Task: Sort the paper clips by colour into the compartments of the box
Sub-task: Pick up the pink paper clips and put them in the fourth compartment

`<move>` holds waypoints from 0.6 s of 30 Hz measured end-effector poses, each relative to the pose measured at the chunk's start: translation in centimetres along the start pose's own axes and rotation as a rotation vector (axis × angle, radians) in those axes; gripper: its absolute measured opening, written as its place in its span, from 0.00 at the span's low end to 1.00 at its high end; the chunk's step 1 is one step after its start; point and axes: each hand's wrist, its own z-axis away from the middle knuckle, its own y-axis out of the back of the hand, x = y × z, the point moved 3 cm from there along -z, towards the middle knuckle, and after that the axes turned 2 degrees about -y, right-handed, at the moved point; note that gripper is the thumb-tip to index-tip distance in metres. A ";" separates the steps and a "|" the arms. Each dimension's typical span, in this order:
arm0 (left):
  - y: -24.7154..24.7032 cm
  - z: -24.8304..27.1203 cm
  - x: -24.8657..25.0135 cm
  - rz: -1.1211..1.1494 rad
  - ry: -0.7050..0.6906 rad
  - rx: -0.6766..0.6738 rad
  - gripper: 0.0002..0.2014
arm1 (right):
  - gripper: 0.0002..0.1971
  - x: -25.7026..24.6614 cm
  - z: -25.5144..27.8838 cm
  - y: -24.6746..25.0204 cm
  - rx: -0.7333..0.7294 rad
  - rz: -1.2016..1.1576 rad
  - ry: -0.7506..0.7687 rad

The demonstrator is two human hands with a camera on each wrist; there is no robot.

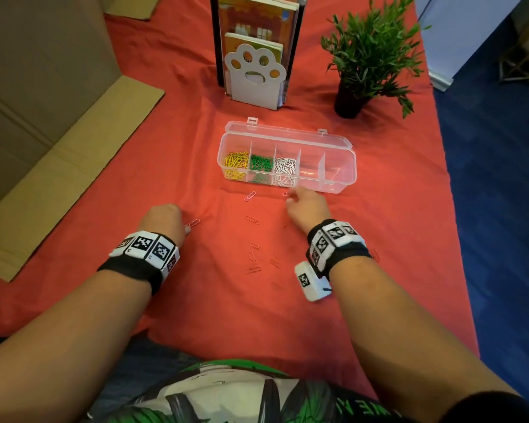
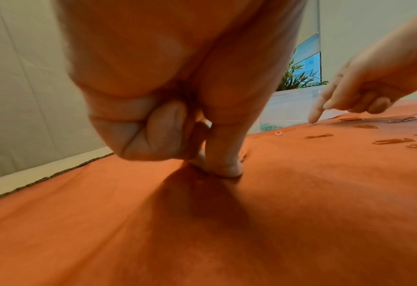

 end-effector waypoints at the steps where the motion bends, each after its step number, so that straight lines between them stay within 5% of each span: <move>1: -0.1 0.1 -0.1 0.014 0.000 -0.012 0.13 | 0.17 -0.2 0.0 -0.2 0.036 0.137 0.072; 11: -0.6 0.8 0.9 0.177 -0.157 0.128 0.08 | 0.15 -0.4 0.6 -2.1 0.103 0.472 0.200; 14: -0.7 0.8 1.4 0.249 -0.169 0.147 0.09 | 0.07 0.2 0.2 -2.0 -0.029 0.174 0.085; 18: -0.5 0.8 3.2 0.689 -0.143 -0.018 0.06 | 0.12 0.9 1.8 -1.8 -0.212 -0.728 -0.181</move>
